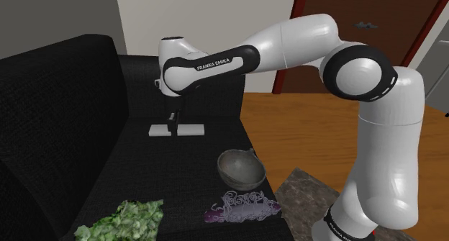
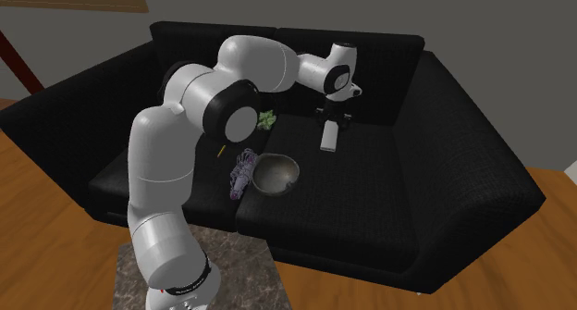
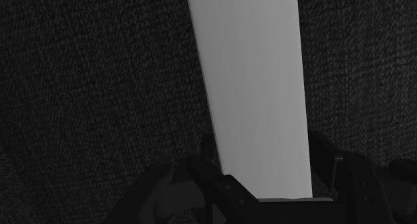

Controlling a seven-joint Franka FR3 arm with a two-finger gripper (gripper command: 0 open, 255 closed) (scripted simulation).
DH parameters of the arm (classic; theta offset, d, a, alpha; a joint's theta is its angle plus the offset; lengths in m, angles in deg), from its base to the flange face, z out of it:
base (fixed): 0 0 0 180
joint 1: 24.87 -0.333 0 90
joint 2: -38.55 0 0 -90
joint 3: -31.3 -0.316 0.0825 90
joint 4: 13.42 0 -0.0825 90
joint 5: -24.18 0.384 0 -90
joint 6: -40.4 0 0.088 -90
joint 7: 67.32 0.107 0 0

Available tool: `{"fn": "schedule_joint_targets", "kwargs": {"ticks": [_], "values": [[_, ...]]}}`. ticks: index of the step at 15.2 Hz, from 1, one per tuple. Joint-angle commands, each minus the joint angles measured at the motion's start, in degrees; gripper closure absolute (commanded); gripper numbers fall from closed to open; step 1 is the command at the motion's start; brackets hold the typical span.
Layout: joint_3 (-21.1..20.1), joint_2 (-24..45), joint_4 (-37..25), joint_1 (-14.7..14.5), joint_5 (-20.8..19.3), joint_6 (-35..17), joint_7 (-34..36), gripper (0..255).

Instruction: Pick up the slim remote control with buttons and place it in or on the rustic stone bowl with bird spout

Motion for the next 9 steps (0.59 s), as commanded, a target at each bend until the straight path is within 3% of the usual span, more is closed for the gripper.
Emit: {"fn": "schedule_joint_targets", "kwargs": {"ticks": [1, 9], "values": [[0.0, -0.3, -1.2, 0.0, 0.1, 1.6, 0.0, 255], [-0.1, -1.3, -6.1, -0.1, 0.3, 7.3, -0.1, 255]]}}
